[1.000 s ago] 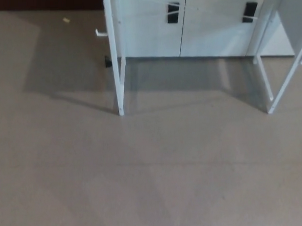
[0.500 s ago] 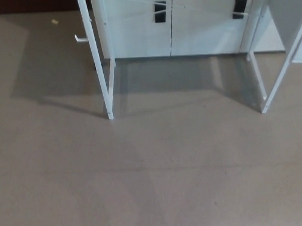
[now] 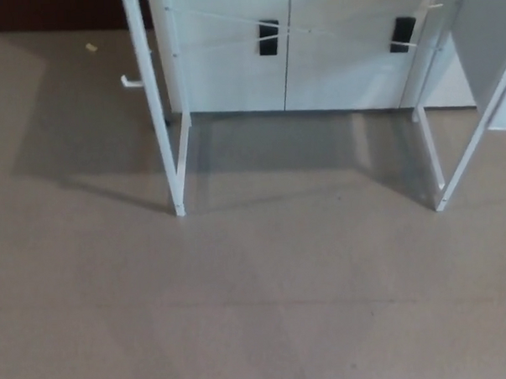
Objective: The robot walks towards a desk on which an eraser is kept on the left hand side and a container is kept on the right hand side. The robot picks up the eraser using its left hand and places it in the container.
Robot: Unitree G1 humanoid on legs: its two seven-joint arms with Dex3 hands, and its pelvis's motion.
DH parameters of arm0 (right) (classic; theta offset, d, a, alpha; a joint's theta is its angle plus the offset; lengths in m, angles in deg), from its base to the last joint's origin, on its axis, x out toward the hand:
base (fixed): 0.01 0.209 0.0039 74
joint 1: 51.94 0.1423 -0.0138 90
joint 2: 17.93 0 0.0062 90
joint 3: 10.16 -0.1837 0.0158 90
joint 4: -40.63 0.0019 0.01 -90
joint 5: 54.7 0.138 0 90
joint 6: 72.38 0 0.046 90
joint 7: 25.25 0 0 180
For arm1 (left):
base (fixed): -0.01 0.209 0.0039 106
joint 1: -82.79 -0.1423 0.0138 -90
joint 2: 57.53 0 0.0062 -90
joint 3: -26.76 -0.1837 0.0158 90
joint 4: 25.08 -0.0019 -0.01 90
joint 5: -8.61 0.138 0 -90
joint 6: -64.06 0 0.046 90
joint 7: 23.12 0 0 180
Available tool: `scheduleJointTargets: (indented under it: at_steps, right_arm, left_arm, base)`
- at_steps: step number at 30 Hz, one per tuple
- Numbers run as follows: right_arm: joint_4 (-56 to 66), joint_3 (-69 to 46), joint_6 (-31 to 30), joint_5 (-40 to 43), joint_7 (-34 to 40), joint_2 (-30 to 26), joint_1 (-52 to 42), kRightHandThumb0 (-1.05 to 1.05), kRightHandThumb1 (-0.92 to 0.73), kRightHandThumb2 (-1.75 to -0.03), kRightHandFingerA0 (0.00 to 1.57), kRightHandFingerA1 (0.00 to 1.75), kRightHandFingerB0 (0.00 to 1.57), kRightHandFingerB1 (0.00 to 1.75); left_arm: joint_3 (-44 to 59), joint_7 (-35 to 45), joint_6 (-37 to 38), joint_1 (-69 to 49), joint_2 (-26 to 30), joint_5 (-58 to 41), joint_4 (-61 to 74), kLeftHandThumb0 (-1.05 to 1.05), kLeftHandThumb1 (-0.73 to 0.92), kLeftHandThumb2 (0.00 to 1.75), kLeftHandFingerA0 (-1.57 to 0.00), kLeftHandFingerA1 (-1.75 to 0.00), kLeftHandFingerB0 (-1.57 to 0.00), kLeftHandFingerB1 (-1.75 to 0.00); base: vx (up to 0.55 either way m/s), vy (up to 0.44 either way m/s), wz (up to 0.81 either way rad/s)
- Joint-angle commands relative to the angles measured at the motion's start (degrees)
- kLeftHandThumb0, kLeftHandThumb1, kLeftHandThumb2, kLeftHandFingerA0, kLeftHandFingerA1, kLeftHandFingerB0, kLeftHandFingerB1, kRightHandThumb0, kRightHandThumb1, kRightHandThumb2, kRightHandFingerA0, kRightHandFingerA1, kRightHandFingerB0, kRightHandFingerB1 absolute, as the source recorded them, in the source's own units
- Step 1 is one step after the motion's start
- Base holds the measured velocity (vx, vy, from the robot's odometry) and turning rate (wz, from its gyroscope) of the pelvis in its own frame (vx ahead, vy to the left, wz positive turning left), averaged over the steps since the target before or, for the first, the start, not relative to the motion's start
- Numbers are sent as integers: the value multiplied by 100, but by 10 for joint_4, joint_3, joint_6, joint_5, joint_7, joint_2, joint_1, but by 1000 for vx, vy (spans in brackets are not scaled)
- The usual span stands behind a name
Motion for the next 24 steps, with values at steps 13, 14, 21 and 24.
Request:
scheduleJointTargets:
  at_steps: [13,14,21,24]
  right_arm:
    - [24,10,11,-18,27,-6,-2,-34,-36,-63,65,64,35,50]
    - [13,8,19,-16,23,-7,2,-26,-41,-52,66,59,37,44]
    - [7,6,13,-16,25,-4,6,-24,-43,-52,67,60,38,44]
    - [-8,6,24,-20,25,-6,11,-32,-37,-62,65,64,35,49]
  left_arm:
    - [-37,-16,9,1,40,40,15,-51,66,60,-43,-35,-32,-32]
    - [-37,-16,11,5,40,39,9,-51,66,60,-43,-34,-32,-32]
    - [-48,-15,17,1,50,47,13,-50,68,60,-42,-34,-31,-32]
    - [-49,-13,13,2,49,46,14,-50,68,60,-42,-34,-31,-32]
  base:
    - [125,-81,-2]
    - [296,204,-11]
    - [214,54,-1]
    - [222,-113,14]
